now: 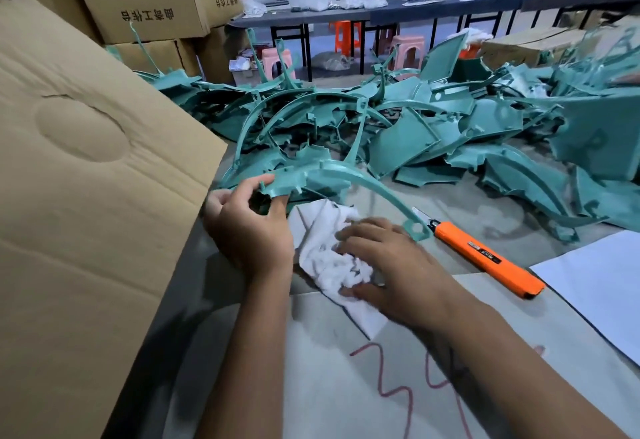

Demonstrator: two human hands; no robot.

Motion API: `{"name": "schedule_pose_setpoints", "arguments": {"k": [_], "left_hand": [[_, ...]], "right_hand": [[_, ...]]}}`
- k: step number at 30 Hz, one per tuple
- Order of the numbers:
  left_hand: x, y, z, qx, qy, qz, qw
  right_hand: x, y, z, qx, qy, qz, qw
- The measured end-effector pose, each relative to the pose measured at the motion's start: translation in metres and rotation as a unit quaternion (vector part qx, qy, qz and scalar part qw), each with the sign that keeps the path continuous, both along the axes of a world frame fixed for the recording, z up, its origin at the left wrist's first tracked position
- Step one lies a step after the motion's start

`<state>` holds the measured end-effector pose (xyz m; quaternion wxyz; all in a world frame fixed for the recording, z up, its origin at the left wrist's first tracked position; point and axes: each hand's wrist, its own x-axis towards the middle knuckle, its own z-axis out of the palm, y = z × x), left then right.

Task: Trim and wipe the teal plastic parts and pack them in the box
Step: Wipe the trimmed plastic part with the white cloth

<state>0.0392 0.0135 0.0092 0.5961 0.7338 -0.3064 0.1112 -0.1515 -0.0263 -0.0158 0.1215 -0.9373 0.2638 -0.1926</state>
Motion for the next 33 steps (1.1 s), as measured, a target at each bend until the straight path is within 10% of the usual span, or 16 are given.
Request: {"name": "schedule_pose_setpoints", "arguments": {"k": [4, 10, 17, 19, 22, 27, 33], "left_hand": [[0.005, 0.006, 0.003, -0.053, -0.085, -0.003, 0.995], [0.001, 0.002, 0.009, -0.157, -0.040, -0.066, 0.985], [-0.008, -0.013, -0.003, -0.029, 0.098, -0.214, 0.971], [-0.015, -0.016, -0.005, 0.016, 0.115, -0.242, 0.963], [-0.026, -0.021, -0.009, 0.032, 0.148, -0.275, 0.950], [-0.024, -0.020, -0.009, 0.028, 0.226, -0.270, 0.936], [-0.009, -0.017, -0.012, 0.015, 0.192, -0.248, 0.949]], "right_hand": [[0.004, 0.007, 0.003, -0.035, -0.238, -0.037, 0.970], [-0.020, -0.002, 0.015, 0.113, -0.536, -0.151, 0.823], [-0.037, -0.016, 0.032, 0.583, -0.680, -0.014, 0.445], [-0.038, -0.017, 0.029, 0.574, -0.649, -0.023, 0.498], [-0.024, -0.008, 0.022, 0.459, -0.560, -0.092, 0.684], [-0.017, 0.008, 0.017, 0.422, -0.420, 0.004, 0.803], [-0.012, 0.002, 0.020, 0.454, -0.490, -0.078, 0.740]]}}
